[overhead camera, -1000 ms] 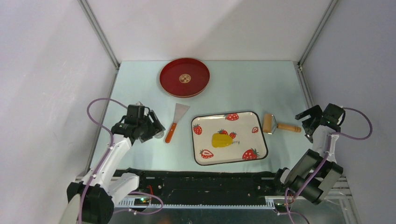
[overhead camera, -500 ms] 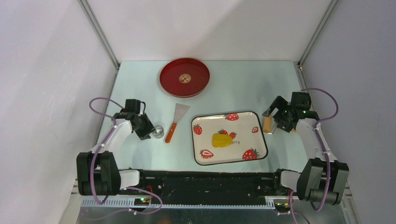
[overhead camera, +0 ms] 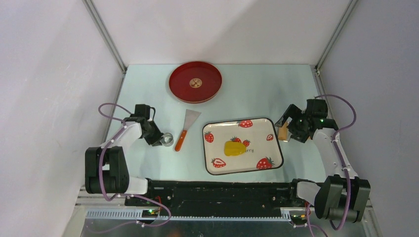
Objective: Roll out the dumpling wrappers from the dough
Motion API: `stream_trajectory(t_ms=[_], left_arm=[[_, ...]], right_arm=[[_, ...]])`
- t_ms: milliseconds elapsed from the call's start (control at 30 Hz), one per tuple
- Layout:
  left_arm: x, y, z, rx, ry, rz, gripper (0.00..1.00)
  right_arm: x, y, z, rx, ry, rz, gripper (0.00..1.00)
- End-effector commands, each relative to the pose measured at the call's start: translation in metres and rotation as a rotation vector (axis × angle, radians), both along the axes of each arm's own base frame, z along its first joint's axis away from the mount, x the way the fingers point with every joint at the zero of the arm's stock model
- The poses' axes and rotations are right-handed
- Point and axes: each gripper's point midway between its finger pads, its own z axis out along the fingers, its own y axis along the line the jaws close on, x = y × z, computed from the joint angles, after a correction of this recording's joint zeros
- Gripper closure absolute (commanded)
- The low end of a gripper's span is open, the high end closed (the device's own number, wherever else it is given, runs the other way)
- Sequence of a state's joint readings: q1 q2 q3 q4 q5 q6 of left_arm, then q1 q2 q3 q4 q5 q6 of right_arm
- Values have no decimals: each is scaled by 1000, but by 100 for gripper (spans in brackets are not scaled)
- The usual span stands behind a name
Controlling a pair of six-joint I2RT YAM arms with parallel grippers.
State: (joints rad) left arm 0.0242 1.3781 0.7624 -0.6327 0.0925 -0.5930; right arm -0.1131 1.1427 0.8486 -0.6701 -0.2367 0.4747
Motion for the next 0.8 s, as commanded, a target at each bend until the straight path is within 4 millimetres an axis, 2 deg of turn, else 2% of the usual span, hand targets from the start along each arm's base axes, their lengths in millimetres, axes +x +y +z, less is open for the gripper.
stream_trajectory(t_ms=[0, 100, 233, 400, 567, 733, 767], left_arm=[[14, 3, 5, 2, -48, -1, 78], [14, 3, 4, 2, -45, -4, 85], [14, 3, 5, 3, -52, -7, 99], [15, 2, 12, -6, -76, -13, 100], [24, -7, 45, -52, -195, -15, 100], [31, -26, 85, -127, -311, -45, 100], [31, -37, 91, -141, -324, -78, 100]], right_arm=[[3, 3, 19, -4, -53, 32, 1], [1, 3, 18, -3, -49, 37, 1], [1, 4, 19, 3, -52, 46, 1], [0, 5, 19, 10, -51, 56, 1], [-5, 3, 16, -4, -32, 70, 1], [-9, 4, 9, -21, -7, 114, 1], [-10, 5, 7, -20, 1, 122, 1]])
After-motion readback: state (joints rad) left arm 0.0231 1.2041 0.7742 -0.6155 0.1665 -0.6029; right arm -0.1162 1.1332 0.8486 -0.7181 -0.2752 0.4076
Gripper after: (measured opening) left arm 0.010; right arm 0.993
